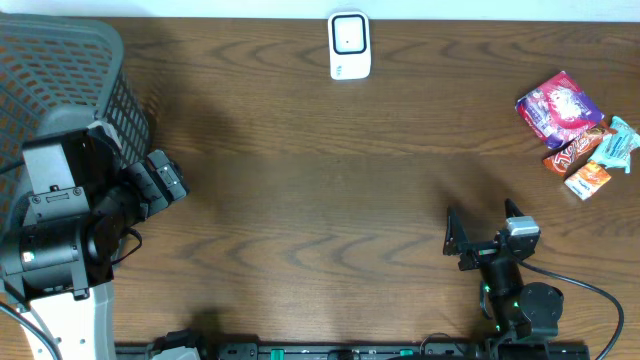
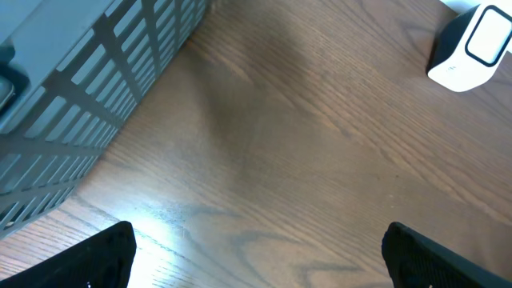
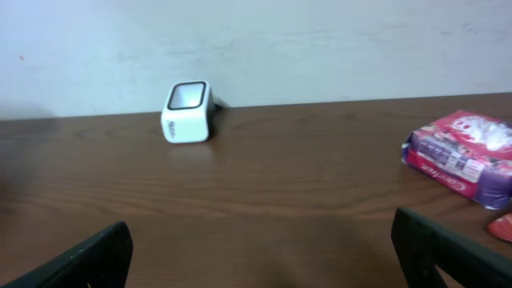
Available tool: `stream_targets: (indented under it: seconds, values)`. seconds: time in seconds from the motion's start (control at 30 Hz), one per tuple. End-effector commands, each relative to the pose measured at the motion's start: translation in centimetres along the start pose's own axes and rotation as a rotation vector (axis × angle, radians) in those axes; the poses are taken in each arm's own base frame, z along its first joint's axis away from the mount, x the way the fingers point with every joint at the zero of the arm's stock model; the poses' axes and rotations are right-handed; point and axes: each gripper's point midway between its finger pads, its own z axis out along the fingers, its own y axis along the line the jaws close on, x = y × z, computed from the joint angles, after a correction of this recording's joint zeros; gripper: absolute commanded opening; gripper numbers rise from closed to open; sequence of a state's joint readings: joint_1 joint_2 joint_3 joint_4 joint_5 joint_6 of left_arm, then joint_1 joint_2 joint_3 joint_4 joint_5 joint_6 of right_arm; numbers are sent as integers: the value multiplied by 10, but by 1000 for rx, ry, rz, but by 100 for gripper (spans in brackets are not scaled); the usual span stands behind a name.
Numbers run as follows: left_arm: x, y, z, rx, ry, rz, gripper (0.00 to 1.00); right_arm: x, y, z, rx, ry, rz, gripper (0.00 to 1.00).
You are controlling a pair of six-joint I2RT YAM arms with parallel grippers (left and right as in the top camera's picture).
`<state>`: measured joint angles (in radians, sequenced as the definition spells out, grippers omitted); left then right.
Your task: Scan the item barcode
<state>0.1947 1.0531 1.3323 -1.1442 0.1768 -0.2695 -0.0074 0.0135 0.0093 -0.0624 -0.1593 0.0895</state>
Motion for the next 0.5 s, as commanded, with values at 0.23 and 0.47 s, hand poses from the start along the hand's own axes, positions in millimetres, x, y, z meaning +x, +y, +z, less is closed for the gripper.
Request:
stream_targets:
  seconds: [0.23,0.47]
  values:
    - [-3,1,-2,-4,-12,-6,98,1,-10,-1,55,3,-146,99]
    - [-3,1,-2,-4,-12,-6,98,1,-12,-1,62,3,-145,99]
